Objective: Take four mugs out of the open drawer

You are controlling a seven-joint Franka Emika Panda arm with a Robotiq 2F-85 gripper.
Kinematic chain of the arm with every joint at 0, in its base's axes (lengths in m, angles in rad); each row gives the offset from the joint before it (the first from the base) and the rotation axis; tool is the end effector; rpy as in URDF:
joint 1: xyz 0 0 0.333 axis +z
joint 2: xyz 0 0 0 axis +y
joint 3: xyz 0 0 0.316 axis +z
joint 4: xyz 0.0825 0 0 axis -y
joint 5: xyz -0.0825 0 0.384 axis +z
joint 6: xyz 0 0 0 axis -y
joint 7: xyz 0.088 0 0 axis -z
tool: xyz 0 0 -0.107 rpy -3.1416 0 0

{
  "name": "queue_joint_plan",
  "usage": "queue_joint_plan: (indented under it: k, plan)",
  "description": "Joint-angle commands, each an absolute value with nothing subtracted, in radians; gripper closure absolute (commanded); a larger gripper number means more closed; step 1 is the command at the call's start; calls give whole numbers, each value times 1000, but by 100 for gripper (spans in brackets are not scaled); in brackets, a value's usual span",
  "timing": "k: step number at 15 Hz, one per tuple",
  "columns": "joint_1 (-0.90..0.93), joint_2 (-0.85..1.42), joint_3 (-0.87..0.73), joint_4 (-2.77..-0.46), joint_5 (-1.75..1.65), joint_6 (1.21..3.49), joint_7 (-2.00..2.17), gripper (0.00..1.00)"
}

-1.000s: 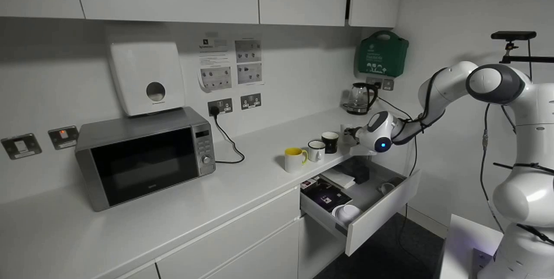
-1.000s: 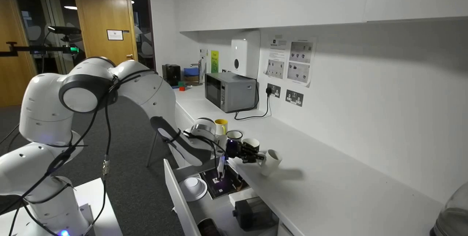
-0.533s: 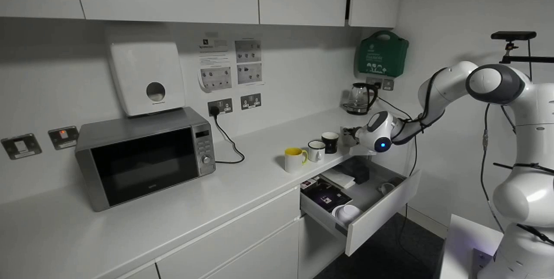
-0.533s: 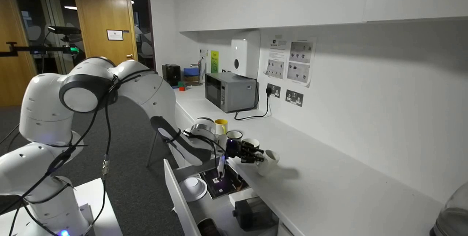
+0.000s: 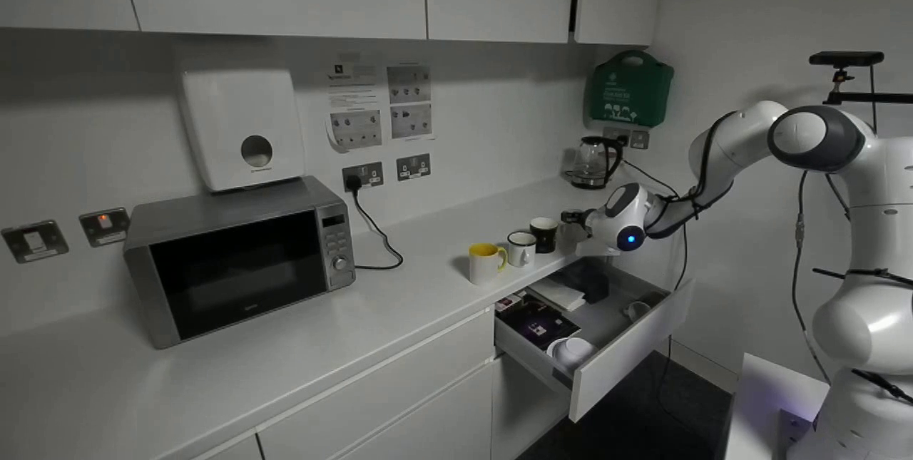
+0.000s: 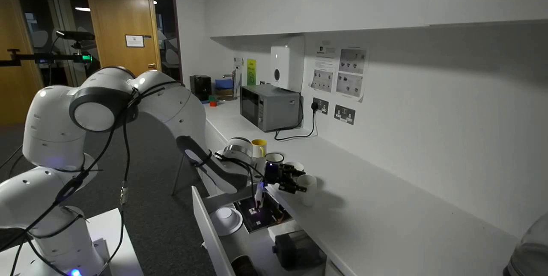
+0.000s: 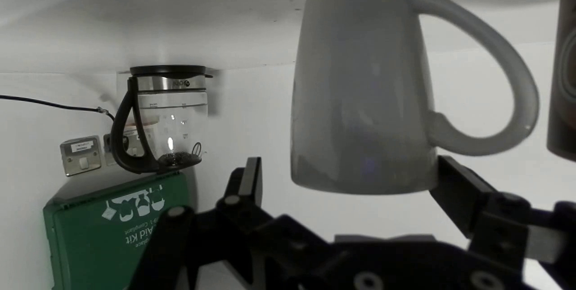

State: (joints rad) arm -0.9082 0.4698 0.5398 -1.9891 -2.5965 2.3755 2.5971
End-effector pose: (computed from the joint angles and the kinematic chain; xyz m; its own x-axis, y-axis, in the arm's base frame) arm 0.5728 -0.2432 0.2673 0.1267 -0.1731 0.9767 -0.6874 -0.7252 -0.0394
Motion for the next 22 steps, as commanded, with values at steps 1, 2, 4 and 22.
queue_joint_plan:
  k: [1,2,4,22]
  plan:
    - [-913,457,538,-1973,-2608,2409,2600,0]
    - [-914,457,538,-1973,-2608,2410,2600,0]
    - [-912,458,536,-1971,-2608,2412,2600,0]
    - [-1027,413,550,-1958,-2522,2644,2598,0]
